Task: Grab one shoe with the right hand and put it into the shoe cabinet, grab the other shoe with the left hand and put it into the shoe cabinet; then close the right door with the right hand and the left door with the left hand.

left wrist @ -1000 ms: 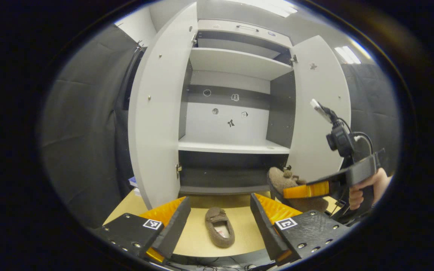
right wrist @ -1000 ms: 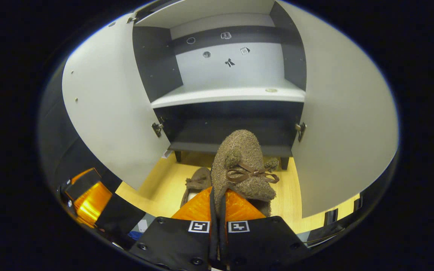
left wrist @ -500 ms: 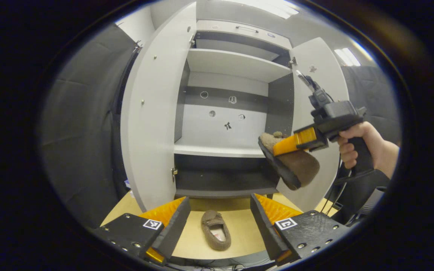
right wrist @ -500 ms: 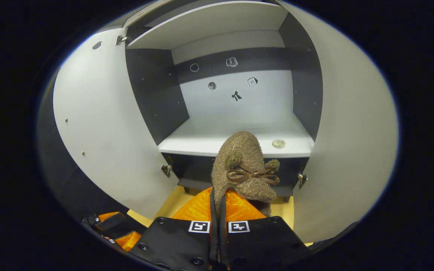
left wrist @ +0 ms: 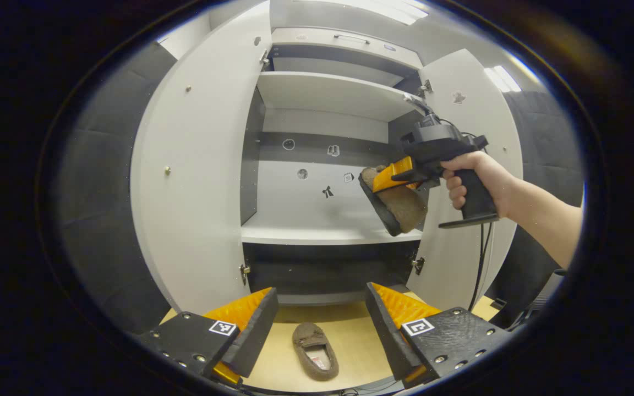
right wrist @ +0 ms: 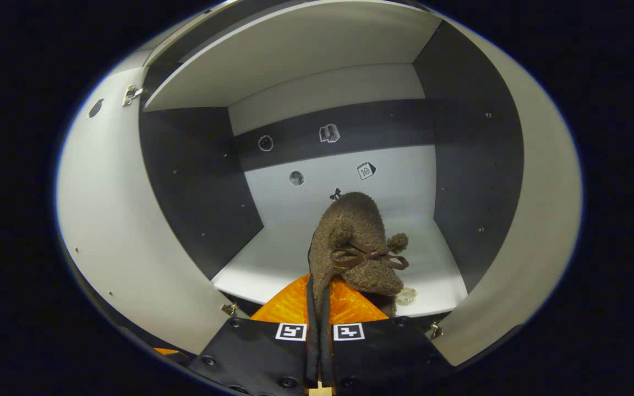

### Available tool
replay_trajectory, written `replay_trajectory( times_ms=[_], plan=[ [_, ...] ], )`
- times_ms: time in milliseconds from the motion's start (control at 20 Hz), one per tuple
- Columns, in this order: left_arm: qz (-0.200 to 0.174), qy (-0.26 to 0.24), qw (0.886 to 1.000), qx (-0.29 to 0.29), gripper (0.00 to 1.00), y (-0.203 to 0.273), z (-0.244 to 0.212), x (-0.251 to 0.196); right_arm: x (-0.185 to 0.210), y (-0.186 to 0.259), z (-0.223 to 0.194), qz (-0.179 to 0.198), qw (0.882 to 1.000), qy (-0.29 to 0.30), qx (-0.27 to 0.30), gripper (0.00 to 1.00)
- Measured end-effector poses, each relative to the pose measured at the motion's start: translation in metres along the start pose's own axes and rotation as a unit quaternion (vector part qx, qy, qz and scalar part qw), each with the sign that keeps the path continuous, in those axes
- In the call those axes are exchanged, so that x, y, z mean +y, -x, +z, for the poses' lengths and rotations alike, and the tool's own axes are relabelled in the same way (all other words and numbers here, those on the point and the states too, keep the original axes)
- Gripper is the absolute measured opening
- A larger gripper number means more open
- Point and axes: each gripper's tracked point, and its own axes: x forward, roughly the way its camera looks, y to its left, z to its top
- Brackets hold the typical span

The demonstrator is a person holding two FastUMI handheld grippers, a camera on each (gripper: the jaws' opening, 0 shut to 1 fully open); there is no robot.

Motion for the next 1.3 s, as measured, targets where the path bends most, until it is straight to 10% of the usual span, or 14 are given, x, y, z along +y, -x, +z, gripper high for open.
replay_trajectory(
  times_ms=[800, 1300],
  plan=[
    [0.002, -0.023, 1.0, 0.02, 0.96, -0.053, -0.001, -0.019, -0.043, -0.112, -0.005, -0.027, 0.999, -0.037, 0.024, 0.02],
    [0.014, -0.006, 1.0, 0.023, 0.96, -0.041, -0.008, -0.007, -0.021, -0.091, 0.002, 0.004, 0.998, -0.06, 0.03, 0.51]
  ],
)
